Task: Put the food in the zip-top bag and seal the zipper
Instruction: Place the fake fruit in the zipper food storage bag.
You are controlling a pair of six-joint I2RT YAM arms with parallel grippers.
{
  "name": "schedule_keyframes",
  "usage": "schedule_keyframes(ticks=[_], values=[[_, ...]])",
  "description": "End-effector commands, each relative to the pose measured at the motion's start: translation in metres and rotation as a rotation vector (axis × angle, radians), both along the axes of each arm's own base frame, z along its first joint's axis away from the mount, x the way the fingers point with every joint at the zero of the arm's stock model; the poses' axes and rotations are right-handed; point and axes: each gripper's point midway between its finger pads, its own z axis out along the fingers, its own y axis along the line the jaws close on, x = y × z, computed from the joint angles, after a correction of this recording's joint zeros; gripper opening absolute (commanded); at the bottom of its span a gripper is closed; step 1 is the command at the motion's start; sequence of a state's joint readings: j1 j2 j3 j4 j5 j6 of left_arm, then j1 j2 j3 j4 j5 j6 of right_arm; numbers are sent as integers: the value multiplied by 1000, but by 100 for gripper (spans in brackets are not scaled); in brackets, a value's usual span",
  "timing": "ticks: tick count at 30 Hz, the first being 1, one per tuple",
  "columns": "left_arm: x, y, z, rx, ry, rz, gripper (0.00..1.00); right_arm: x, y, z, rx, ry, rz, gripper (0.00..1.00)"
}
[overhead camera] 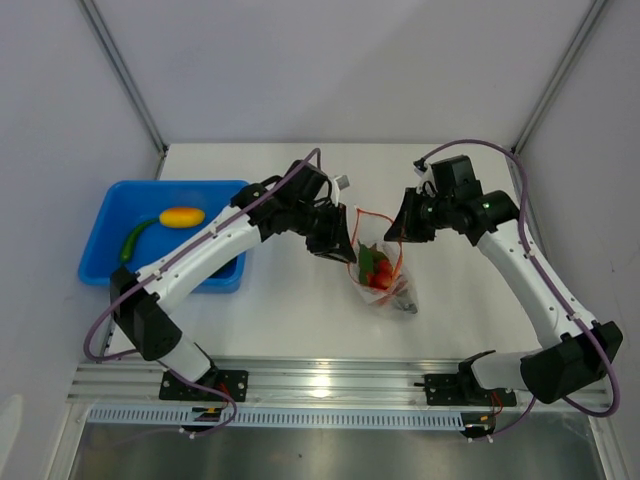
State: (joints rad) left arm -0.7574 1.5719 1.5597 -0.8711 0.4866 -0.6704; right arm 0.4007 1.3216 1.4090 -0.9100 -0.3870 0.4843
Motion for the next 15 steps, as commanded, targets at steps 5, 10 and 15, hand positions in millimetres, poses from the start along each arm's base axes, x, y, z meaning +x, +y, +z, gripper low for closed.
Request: schedule_keyframes(ticks=[5, 10, 15], values=[[22, 41, 42, 27, -309, 153, 83, 1, 6, -1, 30, -10, 34, 0], [52, 98, 61, 85, -502, 369, 100, 2, 11, -15, 32, 44, 45, 0], [77, 189, 76, 188, -639, 698, 100, 2, 15, -24, 30, 98, 54, 0]])
